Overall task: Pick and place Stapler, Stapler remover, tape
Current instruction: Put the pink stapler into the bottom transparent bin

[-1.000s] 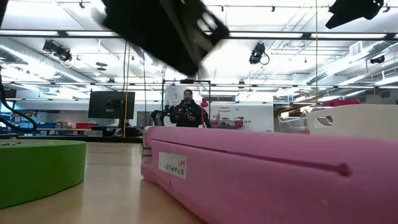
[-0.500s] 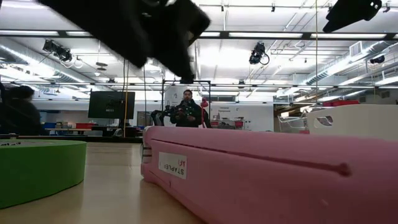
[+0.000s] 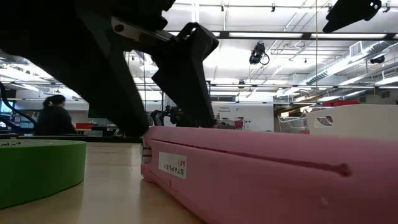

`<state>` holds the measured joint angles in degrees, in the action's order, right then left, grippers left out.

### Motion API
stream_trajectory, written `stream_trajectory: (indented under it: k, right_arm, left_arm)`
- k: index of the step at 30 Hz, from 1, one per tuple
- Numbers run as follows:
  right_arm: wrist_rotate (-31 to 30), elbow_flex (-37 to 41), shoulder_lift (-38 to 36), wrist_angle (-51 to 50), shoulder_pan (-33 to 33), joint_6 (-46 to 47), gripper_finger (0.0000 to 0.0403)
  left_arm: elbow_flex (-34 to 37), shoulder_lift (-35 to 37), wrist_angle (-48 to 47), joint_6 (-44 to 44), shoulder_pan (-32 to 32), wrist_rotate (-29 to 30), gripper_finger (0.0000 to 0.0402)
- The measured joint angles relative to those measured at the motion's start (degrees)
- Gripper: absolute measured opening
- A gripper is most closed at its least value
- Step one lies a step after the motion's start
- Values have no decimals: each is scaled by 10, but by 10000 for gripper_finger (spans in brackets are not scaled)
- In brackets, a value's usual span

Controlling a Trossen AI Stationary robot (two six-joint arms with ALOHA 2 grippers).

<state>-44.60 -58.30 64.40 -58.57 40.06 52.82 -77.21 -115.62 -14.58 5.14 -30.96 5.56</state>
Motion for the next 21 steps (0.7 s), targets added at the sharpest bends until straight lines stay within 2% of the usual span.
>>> stream_trajectory:
  k: [8,21]
  right_arm:
    - [-3,0,0,2,0,0,220]
    - [-10,0,0,5,0,-1,220]
  left_arm:
    - [0,-4,10,3,0,33,296]
    - [-1,-13,4,-9,0,43,296]
